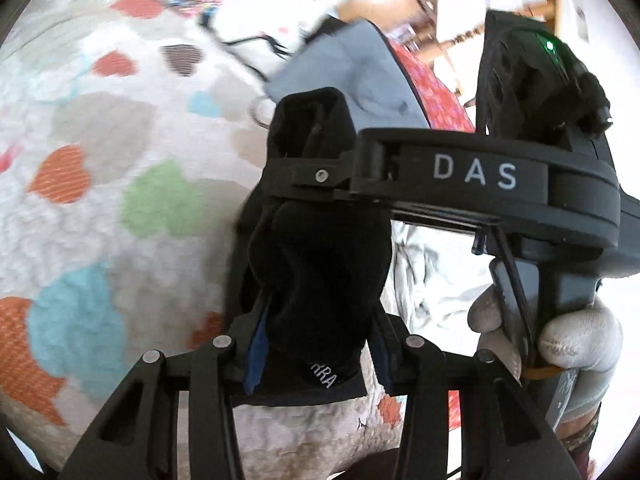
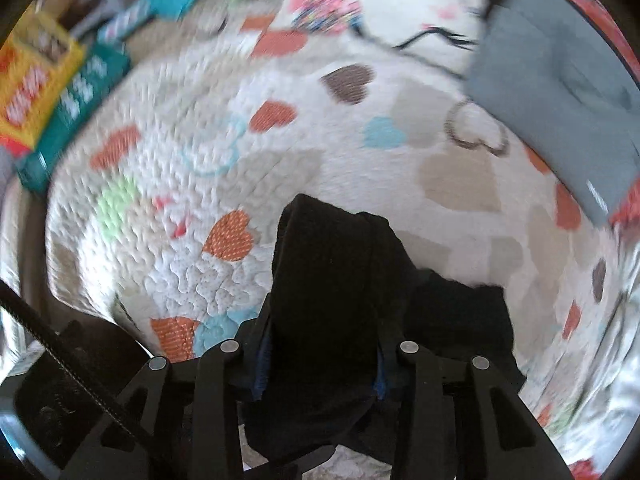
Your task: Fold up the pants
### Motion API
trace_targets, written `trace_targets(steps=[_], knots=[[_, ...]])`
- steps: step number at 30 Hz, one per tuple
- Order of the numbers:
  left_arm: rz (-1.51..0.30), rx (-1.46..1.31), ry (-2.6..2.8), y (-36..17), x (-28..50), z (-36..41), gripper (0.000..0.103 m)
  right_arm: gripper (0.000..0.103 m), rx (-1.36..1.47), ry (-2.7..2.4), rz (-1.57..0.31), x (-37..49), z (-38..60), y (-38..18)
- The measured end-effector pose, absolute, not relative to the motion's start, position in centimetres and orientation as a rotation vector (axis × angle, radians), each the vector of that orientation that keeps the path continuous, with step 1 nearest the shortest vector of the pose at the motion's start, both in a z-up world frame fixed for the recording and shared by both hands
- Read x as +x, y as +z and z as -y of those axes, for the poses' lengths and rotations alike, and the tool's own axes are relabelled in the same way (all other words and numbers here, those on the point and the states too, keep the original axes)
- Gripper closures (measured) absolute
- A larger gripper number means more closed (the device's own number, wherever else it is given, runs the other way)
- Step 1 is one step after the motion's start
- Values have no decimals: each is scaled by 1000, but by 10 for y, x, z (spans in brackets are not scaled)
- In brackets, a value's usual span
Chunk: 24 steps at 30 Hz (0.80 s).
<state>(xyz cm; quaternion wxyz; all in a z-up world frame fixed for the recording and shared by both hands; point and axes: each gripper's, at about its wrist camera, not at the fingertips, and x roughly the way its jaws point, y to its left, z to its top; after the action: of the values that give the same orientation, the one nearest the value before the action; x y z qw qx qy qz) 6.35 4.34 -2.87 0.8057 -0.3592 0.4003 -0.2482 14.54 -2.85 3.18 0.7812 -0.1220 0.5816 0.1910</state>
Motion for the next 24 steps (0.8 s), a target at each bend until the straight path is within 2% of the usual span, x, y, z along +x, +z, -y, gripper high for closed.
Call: trace_targets(steps=[5,9,12,15,17,20,24], knots=[[-903,-635,-565,-27,71,11,61,62,-13,371,-1216,142,119,30],[-944,-547,-571,-36,75,45,57,62,154,377,-1191,137,176,12],[-962,-508,-583,-36,70,58,52,61,276,395,-1171,132,212,-6],[-982,-511,-627,-33,60,55,51,59,375,419,-1145,125,243,-24],[-991,-526,-650,-27,46,46,51,53,406,411,-1122,121,260,-32],[-992,-545,-672,-21,35,33,50,38,423,335,-1079,114,288,-43],[-962,-522,-620,-12,41,24,49,36,519,256,-1042,105,331,-54]])
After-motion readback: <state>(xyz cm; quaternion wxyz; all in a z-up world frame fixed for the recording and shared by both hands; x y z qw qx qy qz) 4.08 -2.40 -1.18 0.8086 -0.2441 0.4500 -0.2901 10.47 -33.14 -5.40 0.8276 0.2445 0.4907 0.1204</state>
